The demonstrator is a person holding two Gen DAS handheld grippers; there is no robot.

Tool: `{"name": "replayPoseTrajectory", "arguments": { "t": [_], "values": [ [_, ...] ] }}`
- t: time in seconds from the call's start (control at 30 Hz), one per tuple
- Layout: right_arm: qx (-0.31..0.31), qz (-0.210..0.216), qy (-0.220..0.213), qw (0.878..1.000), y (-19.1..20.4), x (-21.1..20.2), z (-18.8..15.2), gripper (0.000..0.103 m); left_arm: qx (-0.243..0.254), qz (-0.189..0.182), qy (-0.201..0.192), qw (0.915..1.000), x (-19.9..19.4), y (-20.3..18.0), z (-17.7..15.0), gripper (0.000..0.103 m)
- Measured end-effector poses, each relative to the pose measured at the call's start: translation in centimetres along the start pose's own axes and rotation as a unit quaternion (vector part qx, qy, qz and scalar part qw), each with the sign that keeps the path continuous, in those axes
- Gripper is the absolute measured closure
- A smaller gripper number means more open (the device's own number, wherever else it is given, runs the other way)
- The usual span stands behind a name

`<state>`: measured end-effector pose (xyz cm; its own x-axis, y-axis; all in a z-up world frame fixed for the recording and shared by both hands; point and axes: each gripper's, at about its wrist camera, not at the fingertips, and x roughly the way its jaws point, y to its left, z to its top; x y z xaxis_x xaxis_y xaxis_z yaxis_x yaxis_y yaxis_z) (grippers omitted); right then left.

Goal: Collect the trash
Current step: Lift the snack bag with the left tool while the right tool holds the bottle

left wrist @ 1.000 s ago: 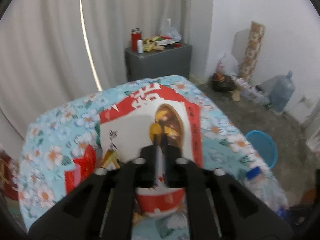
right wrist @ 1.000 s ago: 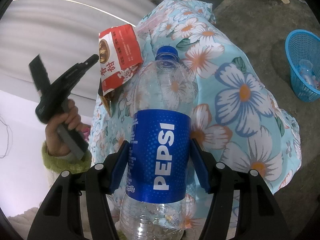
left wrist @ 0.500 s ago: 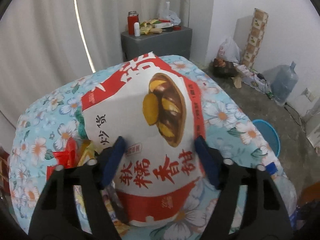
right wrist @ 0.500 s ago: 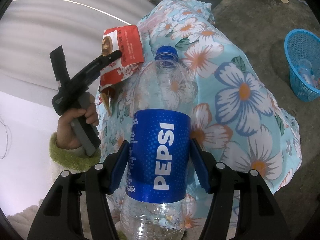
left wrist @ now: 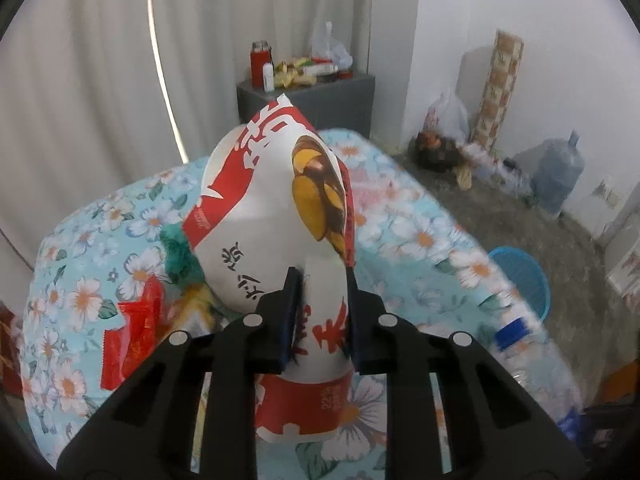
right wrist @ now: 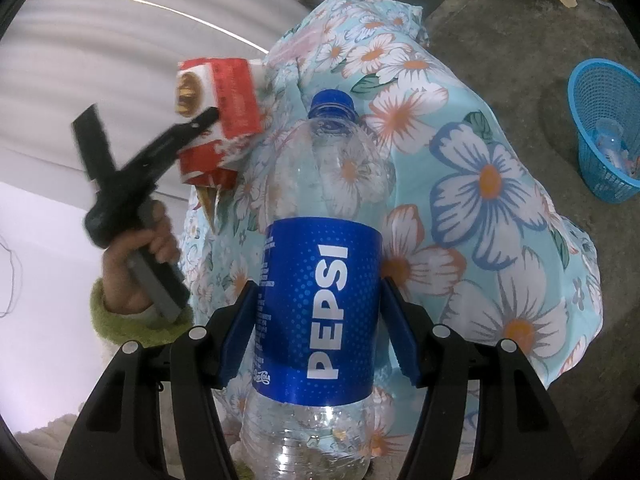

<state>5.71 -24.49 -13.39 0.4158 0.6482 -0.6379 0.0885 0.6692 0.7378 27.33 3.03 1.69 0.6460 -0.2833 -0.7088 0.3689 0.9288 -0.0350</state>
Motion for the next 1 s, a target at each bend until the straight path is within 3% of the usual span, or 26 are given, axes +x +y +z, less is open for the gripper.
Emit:
{"name": "replayPoseTrajectory", "arguments": {
  "t": [0.13,0.23,0.3,0.4,0.47,0.5,0.53,0.6,0.73,0.93,1.0],
  "values": [
    [0.0,0.0,0.0,1.0,0.0,0.0,0.0,0.043,-0.026,-0.041,-0.045,0.9978,-4.0,1.1,0.9,0.085],
    [-0.001,-0.001,0.0,1.0,0.0,0.1,-0.1,0.043,-0.049,-0.086,-0.083,0.9917,-7.3,2.3,1.5,0.085],
    [-0.001,-0.001,0.0,1.0,0.0,0.1,-0.1,0.043,-0.071,-0.116,-0.105,0.9851,-9.2,3.3,1.9,0.085],
    [0.0,-0.001,0.0,1.0,0.0,0.0,-0.1,0.043,-0.117,-0.194,-0.125,0.966,-11.4,5.3,2.4,0.085],
    [0.0,-0.001,-0.001,1.0,0.1,0.1,-0.1,0.043,-0.162,-0.278,-0.13,0.9379,-12.2,6.8,2.2,0.084],
    [0.0,-0.001,0.0,1.0,0.0,0.0,-0.1,0.043,-0.197,-0.337,-0.125,0.9123,-12.2,7.8,2.0,0.084],
    [-0.001,-0.001,0.0,1.0,0.0,0.0,-0.1,0.043,-0.22,-0.372,-0.121,0.8935,-12.1,8.5,1.7,0.084],
    [0.0,0.0,0.0,1.0,0.0,0.0,-0.1,0.043,-0.27,-0.454,-0.11,0.8421,-11.5,10.0,0.7,0.084],
    [0.0,0.0,-0.001,1.0,0.1,0.0,-0.1,0.043,-0.32,-0.522,-0.085,0.7861,-9.9,11.2,-1.7,0.083],
    [0.001,0.002,0.0,1.0,0.0,-0.1,-0.1,0.043,-0.401,-0.528,-0.03,0.7481,-6.1,12.1,-7.6,0.081],
    [0.0,0.001,0.0,1.0,0.0,-0.1,-0.1,0.043,-0.419,-0.519,-0.011,0.7452,-5.1,12.2,-9.7,0.08]
  ]
}}
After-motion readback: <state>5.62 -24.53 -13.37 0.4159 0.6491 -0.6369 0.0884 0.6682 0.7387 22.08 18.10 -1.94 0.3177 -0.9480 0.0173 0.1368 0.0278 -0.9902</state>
